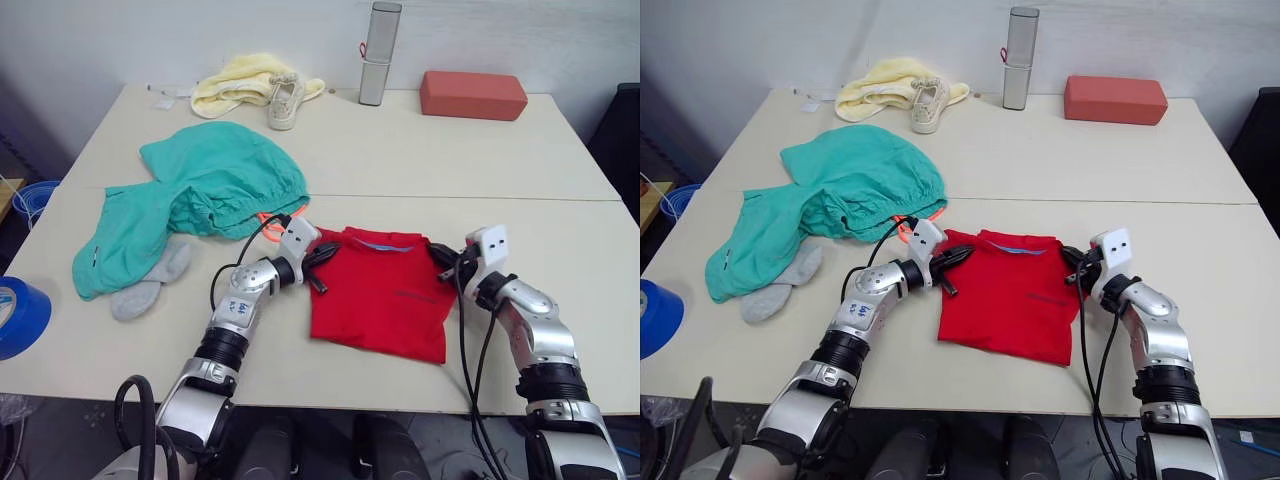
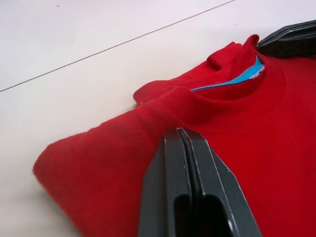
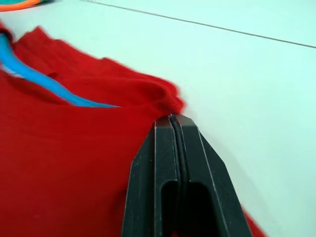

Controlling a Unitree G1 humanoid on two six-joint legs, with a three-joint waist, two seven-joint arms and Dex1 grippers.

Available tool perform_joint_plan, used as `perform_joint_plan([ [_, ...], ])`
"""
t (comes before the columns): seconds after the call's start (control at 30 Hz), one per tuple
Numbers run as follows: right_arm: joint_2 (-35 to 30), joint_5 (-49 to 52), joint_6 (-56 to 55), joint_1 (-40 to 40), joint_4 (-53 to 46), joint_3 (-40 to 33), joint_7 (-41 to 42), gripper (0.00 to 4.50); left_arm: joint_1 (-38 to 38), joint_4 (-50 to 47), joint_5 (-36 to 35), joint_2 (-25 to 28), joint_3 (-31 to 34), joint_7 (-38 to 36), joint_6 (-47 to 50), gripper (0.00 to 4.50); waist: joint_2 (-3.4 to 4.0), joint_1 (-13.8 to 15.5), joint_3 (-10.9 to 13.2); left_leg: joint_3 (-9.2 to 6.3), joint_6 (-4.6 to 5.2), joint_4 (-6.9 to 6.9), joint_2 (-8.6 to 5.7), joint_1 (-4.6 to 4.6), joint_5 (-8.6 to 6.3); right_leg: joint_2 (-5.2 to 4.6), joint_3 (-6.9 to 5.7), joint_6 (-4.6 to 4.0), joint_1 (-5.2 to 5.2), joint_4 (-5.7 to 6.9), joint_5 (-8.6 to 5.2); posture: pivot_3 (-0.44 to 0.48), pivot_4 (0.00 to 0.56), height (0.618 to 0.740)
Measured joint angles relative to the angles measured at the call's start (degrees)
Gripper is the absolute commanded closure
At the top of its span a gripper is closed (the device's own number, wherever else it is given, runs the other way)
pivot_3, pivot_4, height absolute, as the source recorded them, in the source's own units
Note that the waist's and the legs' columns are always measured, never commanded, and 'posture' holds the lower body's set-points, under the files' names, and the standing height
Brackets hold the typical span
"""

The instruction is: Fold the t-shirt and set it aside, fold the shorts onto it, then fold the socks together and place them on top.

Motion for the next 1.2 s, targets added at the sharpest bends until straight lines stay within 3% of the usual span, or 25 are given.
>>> perform_joint_plan([
  [0.17,-0.53,5.12,-0.40,2.02,-3.36,-3.28,5.34,4.50,2.45,-3.43,-2.82,1.73,1.08,-4.83,-1.71,4.47,0.01,-0.13,0.01,0.00,-0.02,-0.07,0.03,-0.11,0.00,0.04,0.01,0.00,-0.13,-0.03,0.00,0.000,0.150,0.740],
  [0.3,-2.86,11.59,4.79,9.25,-21.27,-0.42,13.93,4.50,5.87,-12.75,-6.06,4.30,-0.57,-13.03,-1.85,4.47,0.04,0.03,0.02,0.00,-0.07,-0.08,0.08,-0.16,-0.04,0.07,-0.02,0.00,-0.15,-0.10,0.00,0.000,0.150,0.740],
  [0.43,-3.63,10.86,7.25,14.94,-28.81,4.69,15.59,4.50,9.57,-18.72,-6.26,4.97,-4.04,-16.54,-0.52,4.47,0.04,0.32,0.02,-0.03,0.01,-0.04,0.05,-0.10,-0.08,-0.02,-0.03,0.00,-0.04,-0.14,0.00,0.000,0.150,0.740],
  [0.67,-4.16,7.90,5.84,23.44,-29.68,6.82,14.81,4.50,13.42,-19.69,-1.65,6.97,-7.82,-14.07,1.18,4.47,0.04,0.25,0.02,-0.04,0.03,-0.07,0.03,-0.07,-0.10,-0.06,0.03,-0.01,-0.06,-0.33,0.00,0.000,0.150,0.740],
  [0.87,-5.39,14.46,6.15,26.02,-27.92,-3.54,16.28,4.50,15.87,-21.33,-5.00,8.19,-4.90,-14.57,2.03,4.47,0.07,0.10,0.01,-0.04,-0.03,-0.15,0.09,0.01,-0.14,-0.06,0.06,-0.07,-0.06,-0.32,-0.03,0.000,0.150,0.740],
  [0.97,-7.75,21.55,12.83,28.52,-30.87,-7.76,17.17,3.92,17.73,-24.02,-11.09,8.86,-2.12,-17.86,4.80,3.89,0.07,0.18,0.02,-0.09,-0.03,-0.15,0.13,-0.02,-0.14,-0.08,0.05,-0.09,-0.06,-0.36,-0.05,0.000,0.150,0.740],
  [1.03,-9.77,25.41,18.29,29.55,-33.49,-9.70,16.24,3.27,18.52,-27.53,-15.27,10.43,-0.31,-21.18,5.52,3.27,0.08,0.18,0.02,-0.11,-0.02,-0.14,0.13,-0.01,-0.15,-0.12,0.06,-0.10,-0.04,-0.39,-0.04,0.000,0.150,0.740],
  [1.2,-22.26,35.55,46.67,30.37,-34.66,-15.77,4.58,1.52,21.19,-36.50,-23.64,18.00,4.70,-29.05,7.22,1.65,0.25,0.17,0.00,-0.14,0.02,-0.17,0.13,-0.01,-0.18,-0.19,0.05,-0.21,-0.04,-0.44,-0.10,0.000,0.150,0.740],
])
